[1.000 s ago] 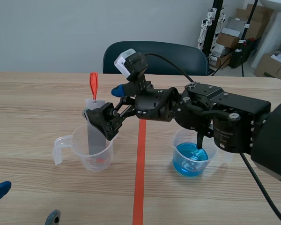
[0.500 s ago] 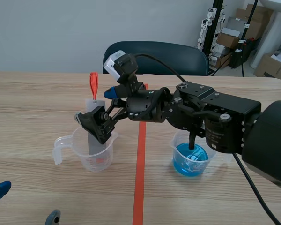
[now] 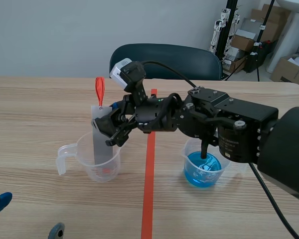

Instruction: Do the redox reaction experiment. lift the metal plate out of the left beaker

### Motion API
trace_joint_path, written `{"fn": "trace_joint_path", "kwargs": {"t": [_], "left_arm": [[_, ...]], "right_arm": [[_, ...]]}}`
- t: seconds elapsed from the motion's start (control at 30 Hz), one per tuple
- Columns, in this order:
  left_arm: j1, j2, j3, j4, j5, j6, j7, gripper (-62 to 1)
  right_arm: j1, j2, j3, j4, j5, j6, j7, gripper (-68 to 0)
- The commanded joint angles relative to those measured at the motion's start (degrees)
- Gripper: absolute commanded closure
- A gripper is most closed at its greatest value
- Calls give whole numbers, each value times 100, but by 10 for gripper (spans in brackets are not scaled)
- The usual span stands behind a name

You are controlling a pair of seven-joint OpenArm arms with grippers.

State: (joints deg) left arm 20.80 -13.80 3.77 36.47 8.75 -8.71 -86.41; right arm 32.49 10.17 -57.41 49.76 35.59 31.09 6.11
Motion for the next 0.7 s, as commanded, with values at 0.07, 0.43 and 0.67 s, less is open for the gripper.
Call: {"fn": "trace_joint_path", "kwargs": {"t": [0.07, 0.43, 0.67], "left_arm": [[31, -55, -24, 42, -13, 4, -262, -623], [31, -55, -24, 39, -13, 4, -262, -623], [31, -55, -24, 39, -13, 4, -262, -623]], "right_arm": [[146, 50, -4, 52, 105, 24, 129, -171], [149, 92, -4, 52, 101, 24, 236, -3], [149, 90, -4, 52, 57, 35, 240, -4]]}}
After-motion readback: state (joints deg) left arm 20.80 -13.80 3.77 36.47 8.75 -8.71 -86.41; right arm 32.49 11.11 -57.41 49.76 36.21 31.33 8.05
